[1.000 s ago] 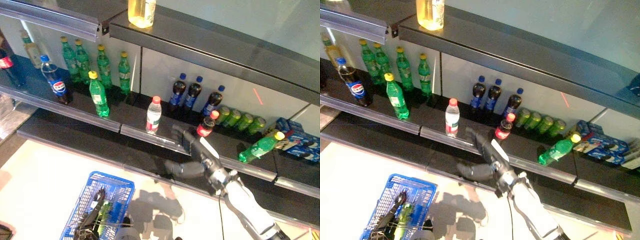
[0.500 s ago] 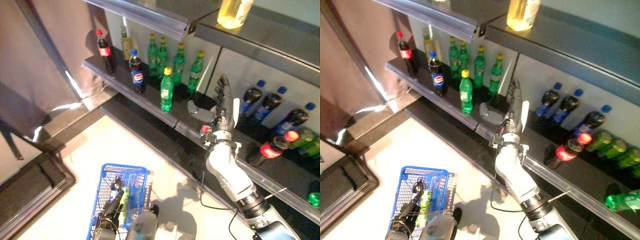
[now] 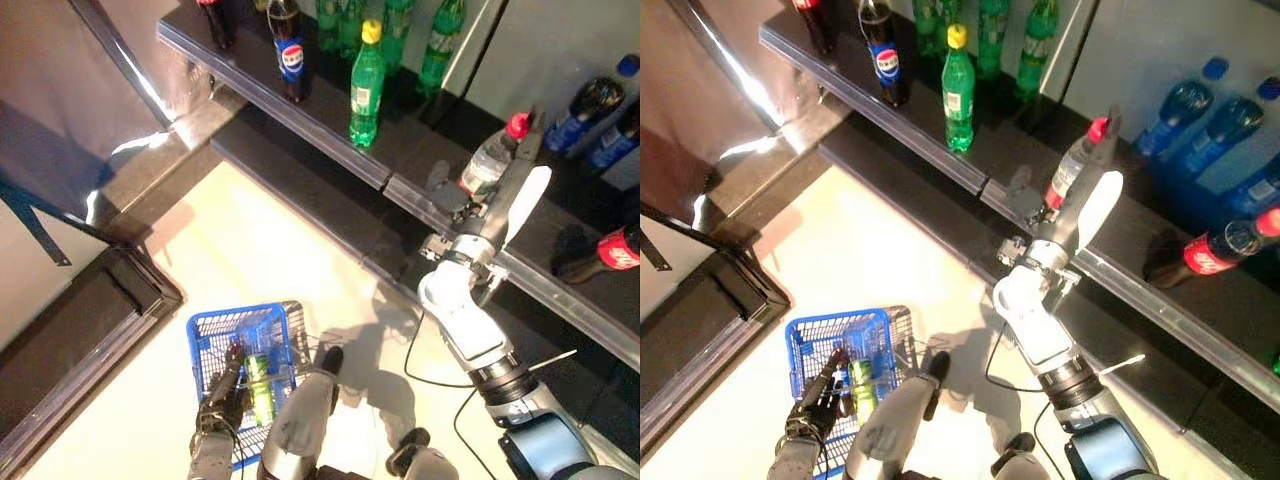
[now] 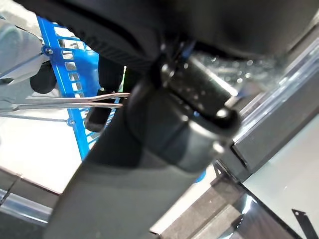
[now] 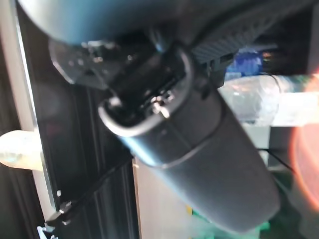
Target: Pick up the drink and place into the basket.
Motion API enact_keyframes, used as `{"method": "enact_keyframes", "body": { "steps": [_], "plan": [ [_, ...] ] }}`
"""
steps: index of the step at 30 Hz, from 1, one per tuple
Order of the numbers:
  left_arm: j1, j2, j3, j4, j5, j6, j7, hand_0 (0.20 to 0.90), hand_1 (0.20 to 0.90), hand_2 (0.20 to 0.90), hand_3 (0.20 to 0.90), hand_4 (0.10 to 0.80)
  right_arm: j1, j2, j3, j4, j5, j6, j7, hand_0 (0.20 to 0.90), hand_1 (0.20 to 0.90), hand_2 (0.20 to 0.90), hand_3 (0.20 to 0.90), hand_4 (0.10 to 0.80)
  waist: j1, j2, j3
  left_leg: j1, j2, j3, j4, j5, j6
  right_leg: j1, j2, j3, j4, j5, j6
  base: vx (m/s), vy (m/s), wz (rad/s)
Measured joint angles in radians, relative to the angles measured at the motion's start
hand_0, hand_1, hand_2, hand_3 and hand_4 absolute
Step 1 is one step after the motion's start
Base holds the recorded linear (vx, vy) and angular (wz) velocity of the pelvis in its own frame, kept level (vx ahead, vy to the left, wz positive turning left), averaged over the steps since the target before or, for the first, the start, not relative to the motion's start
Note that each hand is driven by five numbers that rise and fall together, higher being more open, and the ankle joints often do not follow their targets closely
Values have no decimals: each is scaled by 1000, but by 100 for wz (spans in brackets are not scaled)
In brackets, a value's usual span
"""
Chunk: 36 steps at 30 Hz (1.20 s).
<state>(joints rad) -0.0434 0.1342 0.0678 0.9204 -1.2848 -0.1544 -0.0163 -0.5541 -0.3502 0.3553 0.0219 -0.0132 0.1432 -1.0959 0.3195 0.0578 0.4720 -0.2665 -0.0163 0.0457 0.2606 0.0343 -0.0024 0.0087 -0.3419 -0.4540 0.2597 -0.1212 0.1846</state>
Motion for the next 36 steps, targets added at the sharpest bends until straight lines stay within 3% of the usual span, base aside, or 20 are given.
{"method": "enact_keyframes", "body": {
  "steps": [16,23,36],
  "plan": [
    [-8,-5,-34,-8,7,16,-18,300,300,300,200,100,-6,-2,1,5,-18,28,-10,900,900,900,900,800,-30,-14,15,6,2,7,2,1,1,0,2,2,8,0,1,26,2,-1],
    [-20,-4,-56,-15,-2,15,-40,300,300,300,200,100,-10,-7,-7,53,-18,22,-53,900,900,900,900,800,-49,9,40,-10,1,28,4,2,0,-69,-19,56,69,-13,9,-45,9,-14],
    [-28,-3,-84,-30,-22,-16,-40,300,300,300,200,100,-14,-6,-17,38,-16,18,-13,900,900,900,900,800,-58,12,49,-31,10,40,0,10,9,-107,-7,77,68,-14,8,8,0,-5]
  ]
}}
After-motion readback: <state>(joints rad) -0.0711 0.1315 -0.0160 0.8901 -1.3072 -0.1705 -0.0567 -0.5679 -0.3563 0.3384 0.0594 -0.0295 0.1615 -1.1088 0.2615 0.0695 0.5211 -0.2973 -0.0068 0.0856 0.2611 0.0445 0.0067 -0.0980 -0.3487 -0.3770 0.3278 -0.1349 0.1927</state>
